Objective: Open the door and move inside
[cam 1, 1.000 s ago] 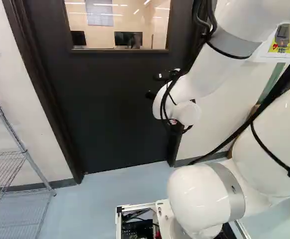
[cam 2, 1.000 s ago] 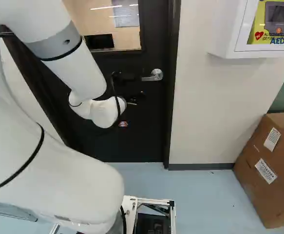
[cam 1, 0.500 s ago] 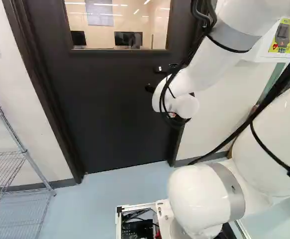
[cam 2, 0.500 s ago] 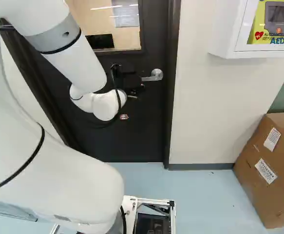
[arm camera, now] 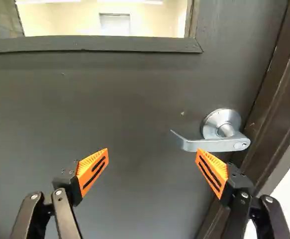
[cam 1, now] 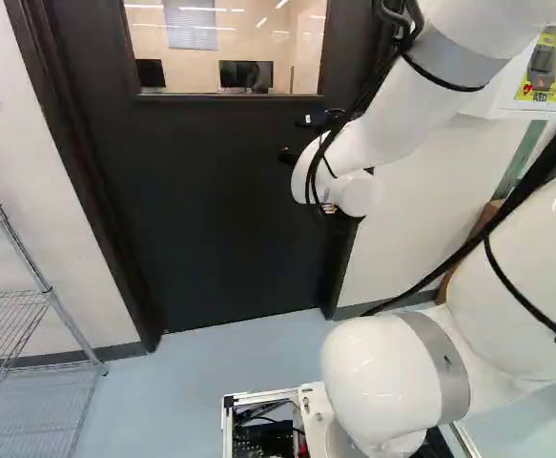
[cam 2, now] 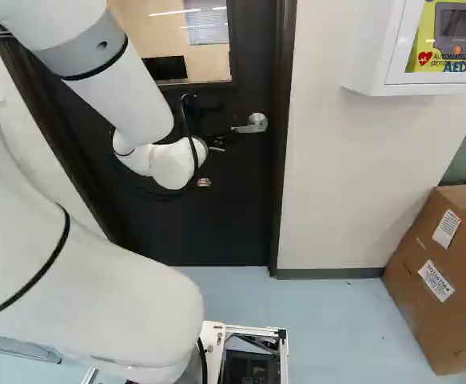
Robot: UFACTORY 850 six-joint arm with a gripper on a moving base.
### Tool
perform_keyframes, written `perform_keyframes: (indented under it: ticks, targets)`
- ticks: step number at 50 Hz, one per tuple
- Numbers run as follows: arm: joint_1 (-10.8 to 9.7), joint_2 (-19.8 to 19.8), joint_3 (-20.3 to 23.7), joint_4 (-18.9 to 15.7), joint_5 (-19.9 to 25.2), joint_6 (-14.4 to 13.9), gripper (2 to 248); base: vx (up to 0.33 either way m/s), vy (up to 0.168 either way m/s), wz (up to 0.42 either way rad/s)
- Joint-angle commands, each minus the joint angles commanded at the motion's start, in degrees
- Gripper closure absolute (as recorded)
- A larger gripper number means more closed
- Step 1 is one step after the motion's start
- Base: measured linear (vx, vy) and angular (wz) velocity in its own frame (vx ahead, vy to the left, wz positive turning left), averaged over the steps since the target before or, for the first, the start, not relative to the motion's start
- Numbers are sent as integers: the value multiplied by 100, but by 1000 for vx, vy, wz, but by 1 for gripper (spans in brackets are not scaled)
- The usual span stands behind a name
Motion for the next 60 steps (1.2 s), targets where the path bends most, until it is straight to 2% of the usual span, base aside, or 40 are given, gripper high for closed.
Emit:
perform_keyframes:
  ticks: [17,60]
  targets:
    - [0,-26,-205,0,0,0,3,0,0,0]
    - [-102,-628,-766,0,0,0,3,0,0,0]
